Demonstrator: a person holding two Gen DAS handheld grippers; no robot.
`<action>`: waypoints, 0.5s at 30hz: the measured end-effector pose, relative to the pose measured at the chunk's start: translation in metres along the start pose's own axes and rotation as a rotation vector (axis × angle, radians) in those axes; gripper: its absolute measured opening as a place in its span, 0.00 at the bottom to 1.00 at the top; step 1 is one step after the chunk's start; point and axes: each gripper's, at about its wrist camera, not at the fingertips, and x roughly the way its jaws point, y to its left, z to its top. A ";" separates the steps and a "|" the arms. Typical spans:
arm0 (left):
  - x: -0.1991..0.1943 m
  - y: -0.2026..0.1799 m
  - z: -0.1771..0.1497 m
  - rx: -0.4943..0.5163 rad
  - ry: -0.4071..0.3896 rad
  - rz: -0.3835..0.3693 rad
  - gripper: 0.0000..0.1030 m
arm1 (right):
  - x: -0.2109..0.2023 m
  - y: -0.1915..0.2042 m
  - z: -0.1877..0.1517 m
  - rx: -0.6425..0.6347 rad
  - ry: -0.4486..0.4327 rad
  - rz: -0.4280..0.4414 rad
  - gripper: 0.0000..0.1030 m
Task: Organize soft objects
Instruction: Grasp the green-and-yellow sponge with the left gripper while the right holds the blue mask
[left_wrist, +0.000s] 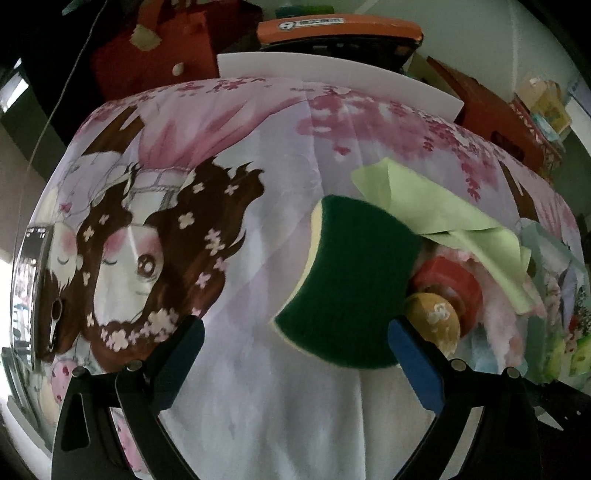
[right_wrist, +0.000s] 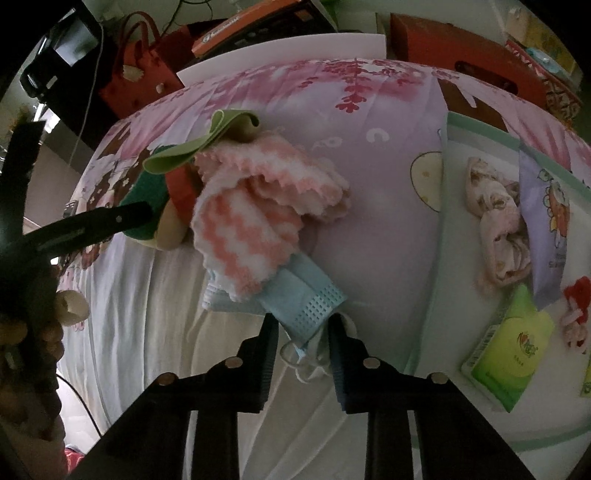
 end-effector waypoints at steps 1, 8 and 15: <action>0.000 -0.001 -0.001 0.007 -0.003 0.003 0.97 | 0.000 0.000 0.000 -0.001 0.000 0.000 0.28; 0.003 -0.009 0.003 0.029 -0.025 0.010 0.97 | 0.001 0.000 0.000 -0.003 0.003 0.005 0.26; 0.006 -0.020 0.001 0.058 -0.022 -0.008 0.97 | 0.002 0.000 0.000 0.000 0.005 0.005 0.26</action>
